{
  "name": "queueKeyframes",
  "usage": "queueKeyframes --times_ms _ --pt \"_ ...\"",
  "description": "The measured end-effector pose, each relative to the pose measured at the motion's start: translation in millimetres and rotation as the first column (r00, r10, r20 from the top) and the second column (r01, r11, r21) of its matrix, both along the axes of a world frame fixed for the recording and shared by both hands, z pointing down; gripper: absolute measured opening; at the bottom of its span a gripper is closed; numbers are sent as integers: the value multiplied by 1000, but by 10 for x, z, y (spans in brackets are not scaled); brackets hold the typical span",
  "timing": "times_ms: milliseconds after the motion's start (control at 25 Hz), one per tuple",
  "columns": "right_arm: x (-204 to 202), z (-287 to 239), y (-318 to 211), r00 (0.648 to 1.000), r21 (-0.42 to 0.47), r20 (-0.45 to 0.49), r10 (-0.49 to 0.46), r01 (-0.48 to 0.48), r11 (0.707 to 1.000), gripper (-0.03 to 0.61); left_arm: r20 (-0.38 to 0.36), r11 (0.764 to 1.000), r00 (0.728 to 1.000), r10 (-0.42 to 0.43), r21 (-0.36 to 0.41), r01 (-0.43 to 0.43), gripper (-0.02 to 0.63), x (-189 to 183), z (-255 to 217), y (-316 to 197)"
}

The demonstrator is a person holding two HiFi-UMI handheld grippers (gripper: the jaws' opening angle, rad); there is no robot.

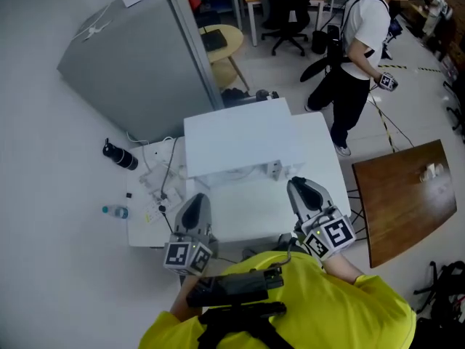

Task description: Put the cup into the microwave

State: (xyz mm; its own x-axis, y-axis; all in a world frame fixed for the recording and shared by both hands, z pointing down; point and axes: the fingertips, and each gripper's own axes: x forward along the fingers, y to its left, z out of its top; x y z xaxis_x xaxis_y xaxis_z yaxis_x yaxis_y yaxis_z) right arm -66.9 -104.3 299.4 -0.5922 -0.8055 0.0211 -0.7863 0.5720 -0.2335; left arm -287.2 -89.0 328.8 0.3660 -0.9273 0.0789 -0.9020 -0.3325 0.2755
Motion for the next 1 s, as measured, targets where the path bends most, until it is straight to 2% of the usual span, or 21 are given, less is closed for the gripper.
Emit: queueKeyframes --times_ms 40,280,480,720,1000 --pt "9 -8 -9 1000 1 6 -1 1 1000 8 2 1000 1000 -6 0 6 18 -13 6 -5" --pt "-27 72 22 999 -17 -16 -36 36 999 7 15 1000 1000 -12 -3 12 18 25 58 -27" --pt "-72 268 -22 999 -75 -13 -33 32 997 6 -4 998 998 -60 -32 59 18 -41 194 -73" --pt "-240 346 -25 996 -92 -19 -88 86 992 6 -10 1000 1000 -22 -6 21 18 -51 164 -43" --pt "-353 400 0 994 -110 -12 -112 110 988 6 -42 999 998 35 -31 -37 5 -18 230 21"
